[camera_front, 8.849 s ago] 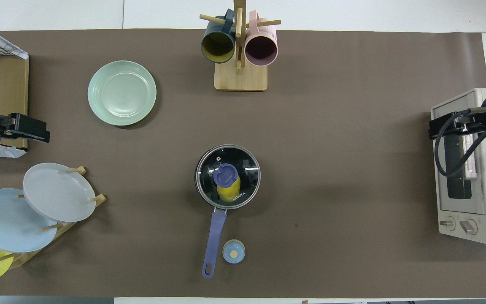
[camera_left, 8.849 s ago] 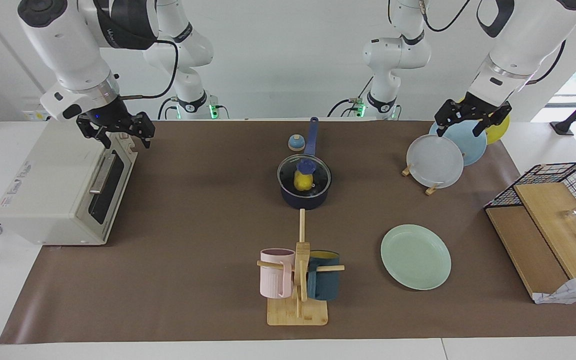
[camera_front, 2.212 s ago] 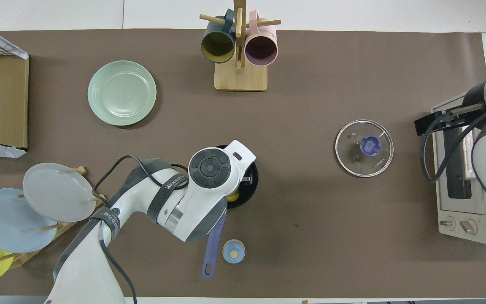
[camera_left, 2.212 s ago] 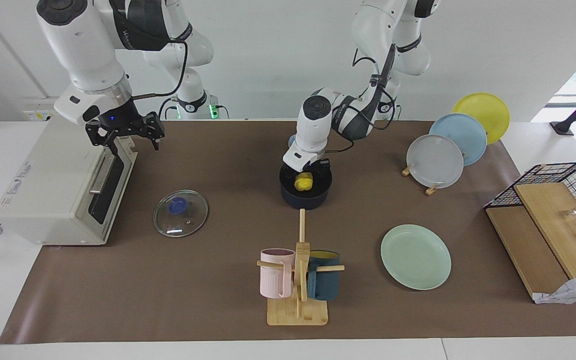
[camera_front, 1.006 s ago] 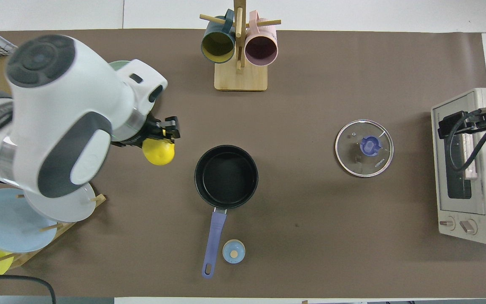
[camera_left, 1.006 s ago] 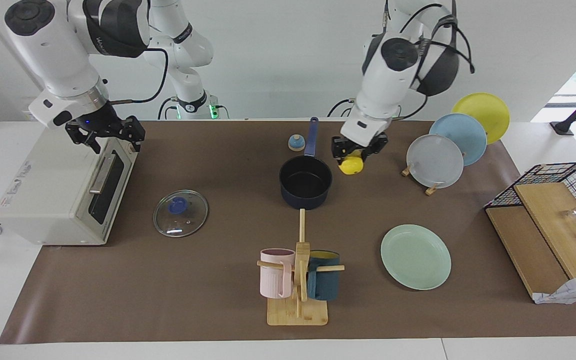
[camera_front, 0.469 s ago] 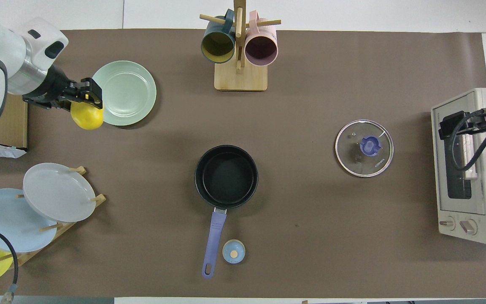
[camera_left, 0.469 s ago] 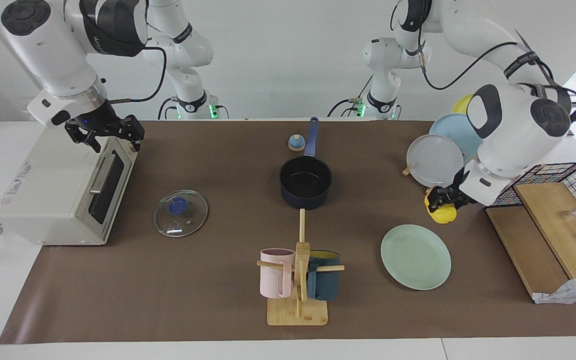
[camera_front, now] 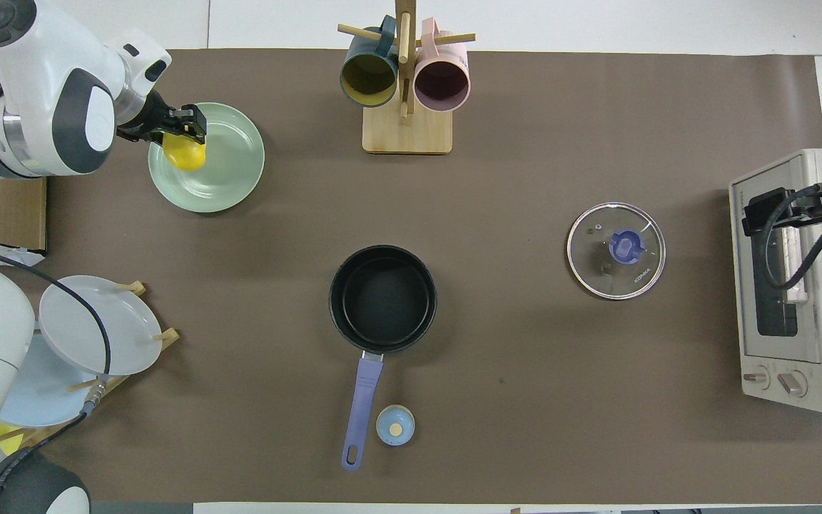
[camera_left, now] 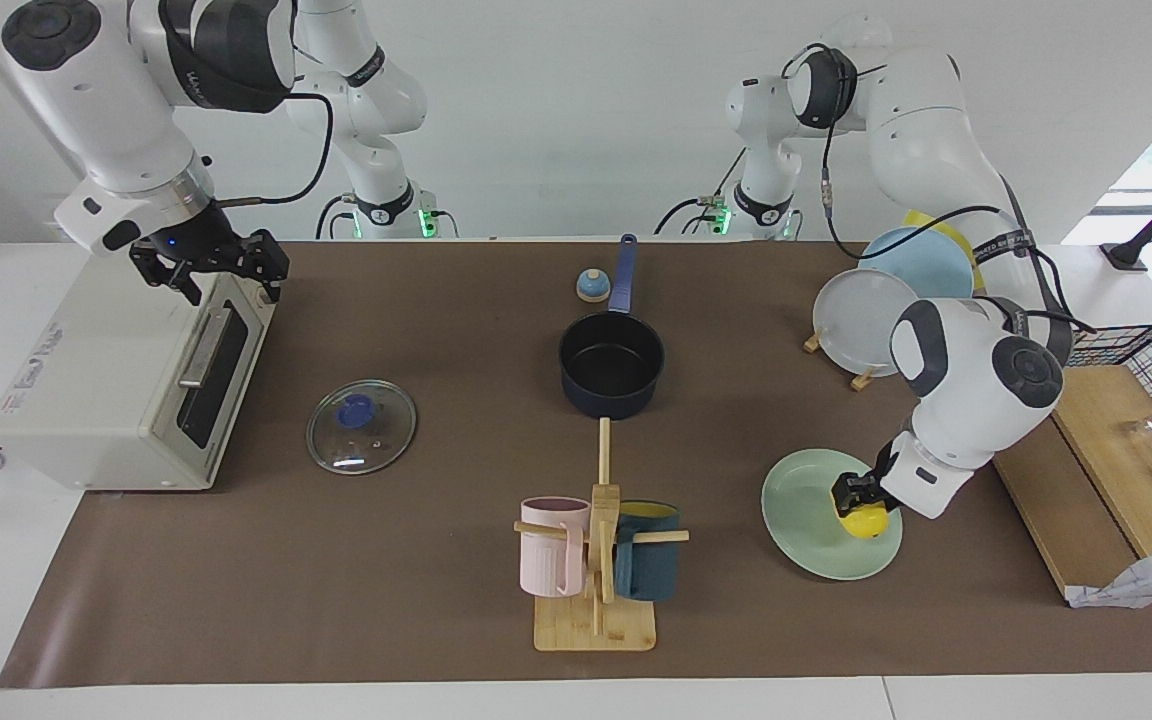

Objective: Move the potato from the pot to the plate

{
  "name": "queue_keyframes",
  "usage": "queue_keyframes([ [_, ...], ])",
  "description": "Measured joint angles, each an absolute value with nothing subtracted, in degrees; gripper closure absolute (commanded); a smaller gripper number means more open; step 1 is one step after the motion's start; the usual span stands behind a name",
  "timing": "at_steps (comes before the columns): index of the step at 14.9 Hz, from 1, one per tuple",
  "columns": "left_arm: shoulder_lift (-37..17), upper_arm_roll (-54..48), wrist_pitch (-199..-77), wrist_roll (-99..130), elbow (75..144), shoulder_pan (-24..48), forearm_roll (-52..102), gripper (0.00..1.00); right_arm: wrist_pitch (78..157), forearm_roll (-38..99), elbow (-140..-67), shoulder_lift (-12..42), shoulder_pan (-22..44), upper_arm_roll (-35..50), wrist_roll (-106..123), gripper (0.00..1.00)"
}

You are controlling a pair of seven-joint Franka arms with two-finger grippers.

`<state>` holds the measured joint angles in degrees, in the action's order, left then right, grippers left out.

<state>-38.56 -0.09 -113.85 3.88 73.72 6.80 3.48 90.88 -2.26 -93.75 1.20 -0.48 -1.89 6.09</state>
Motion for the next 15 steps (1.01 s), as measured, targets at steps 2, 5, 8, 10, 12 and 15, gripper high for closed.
queue_keyframes([
  [2, -38.5, -0.1, -115.4, 3.7, 75.0, 7.6, 3.2, 1.00, 90.9, -2.3, -93.7, 1.2, -0.5, -1.9, 6.1, 0.00],
  [5, -37.7, -0.1, -118.6, 2.8, 78.5, 8.5, 3.1, 0.01, 90.9, -2.3, -93.7, 1.2, -0.5, -1.9, 6.1, 0.00],
  [8, -37.0, 0.1, -118.0, 1.5, 78.9, 8.5, 2.7, 0.00, 90.9, -2.3, -93.8, 1.2, -0.5, -1.9, 6.1, 0.00],
  [10, -35.7, 0.3, -115.3, 1.5, 77.6, 8.3, 2.7, 0.00, 90.9, -2.3, -93.8, 1.2, -0.5, -1.9, 6.1, 0.00],
  [12, -32.6, 0.4, -112.6, 1.5, 76.0, 7.8, 2.7, 0.00, 90.9, -2.3, -93.8, 1.2, -0.5, -1.9, 6.1, 0.00],
  [15, -24.4, 1.1, -104.3, 1.5, 75.2, 6.1, 2.7, 0.00, 90.9, -2.3, -93.7, 1.2, -0.5, -1.9, 6.1, 0.00],
])
